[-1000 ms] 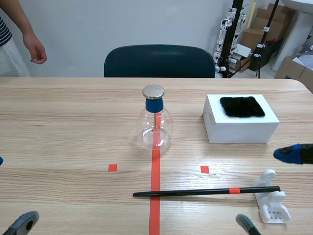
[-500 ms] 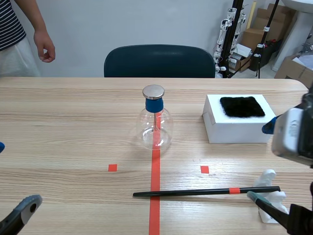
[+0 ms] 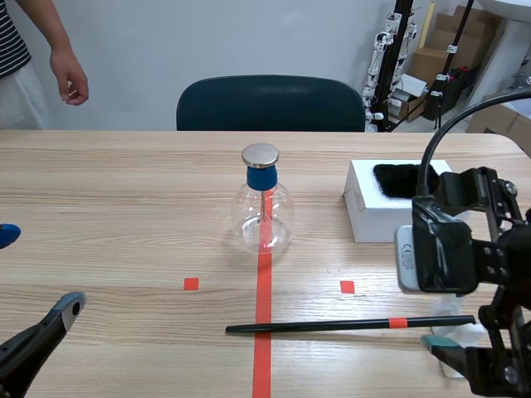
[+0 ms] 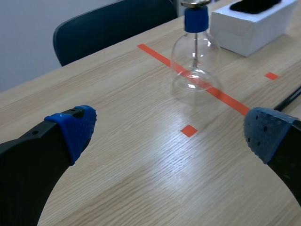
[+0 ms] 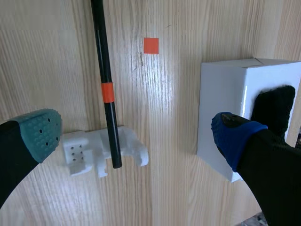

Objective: Do the electroscope experiment. pick up the black charging rod

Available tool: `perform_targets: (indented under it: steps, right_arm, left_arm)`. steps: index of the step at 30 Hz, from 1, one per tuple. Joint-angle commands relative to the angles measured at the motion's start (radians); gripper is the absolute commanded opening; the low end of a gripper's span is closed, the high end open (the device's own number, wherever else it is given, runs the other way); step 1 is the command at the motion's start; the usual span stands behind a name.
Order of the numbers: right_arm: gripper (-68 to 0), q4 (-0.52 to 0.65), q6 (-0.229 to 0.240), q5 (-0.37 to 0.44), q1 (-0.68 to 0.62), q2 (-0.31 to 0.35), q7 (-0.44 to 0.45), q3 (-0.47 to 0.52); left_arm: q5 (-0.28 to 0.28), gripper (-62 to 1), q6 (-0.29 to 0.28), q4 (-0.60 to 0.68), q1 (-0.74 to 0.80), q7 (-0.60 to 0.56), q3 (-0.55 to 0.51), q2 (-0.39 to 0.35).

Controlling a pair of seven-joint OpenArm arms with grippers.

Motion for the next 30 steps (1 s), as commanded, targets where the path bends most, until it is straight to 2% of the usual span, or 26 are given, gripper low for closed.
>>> perform_targets:
  steps: [1,6,10,13,14,17,19,23,26,30]
  right_arm:
    - [0.4,-0.029,-0.004,0.003,0.060,0.002,-0.017,-0.034]
    - [0.4,-0.103,-0.004,0.003,0.233,-0.031,-0.124,-0.233]
    - [0.4,-0.165,-0.004,0.007,0.359,-0.071,-0.210,-0.391]
    - [0.4,-0.210,-0.002,0.046,0.434,-0.105,-0.260,-0.476]
    - [0.4,-0.225,0.012,0.066,0.450,-0.117,-0.274,-0.489]
    - [0.4,-0.275,0.121,0.184,0.481,-0.148,-0.313,-0.491]
    - [0.4,-0.308,0.174,0.255,0.500,-0.165,-0.341,-0.491]
    - [0.4,-0.361,0.217,0.314,0.537,-0.198,-0.381,-0.491]
    - [0.4,-0.402,0.217,0.350,0.566,-0.227,-0.415,-0.491]
    - [0.4,-0.458,0.217,0.353,0.598,-0.269,-0.428,-0.491]
  left_arm:
    - [-0.010,1.4,-0.003,-0.025,-0.030,-0.058,0.011,0.007]
    - [0.015,1.4,-0.052,-0.119,-0.109,-0.167,0.052,0.012]
    - [0.062,1.4,-0.055,-0.168,-0.171,-0.223,0.087,0.013]
    - [0.069,1.4,-0.055,-0.208,-0.217,-0.254,0.119,0.013]
    - [0.070,1.4,-0.055,-0.221,-0.232,-0.258,0.130,0.013]
    - [0.092,1.4,-0.055,-0.267,-0.274,-0.293,0.165,0.013]
    - [0.099,1.4,-0.055,-0.299,-0.299,-0.319,0.190,0.013]
    - [0.145,1.4,-0.055,-0.359,-0.346,-0.365,0.233,0.016]
    - [0.156,1.4,-0.054,-0.401,-0.380,-0.381,0.263,0.020]
    - [0.171,1.4,-0.054,-0.461,-0.419,-0.400,0.282,0.027]
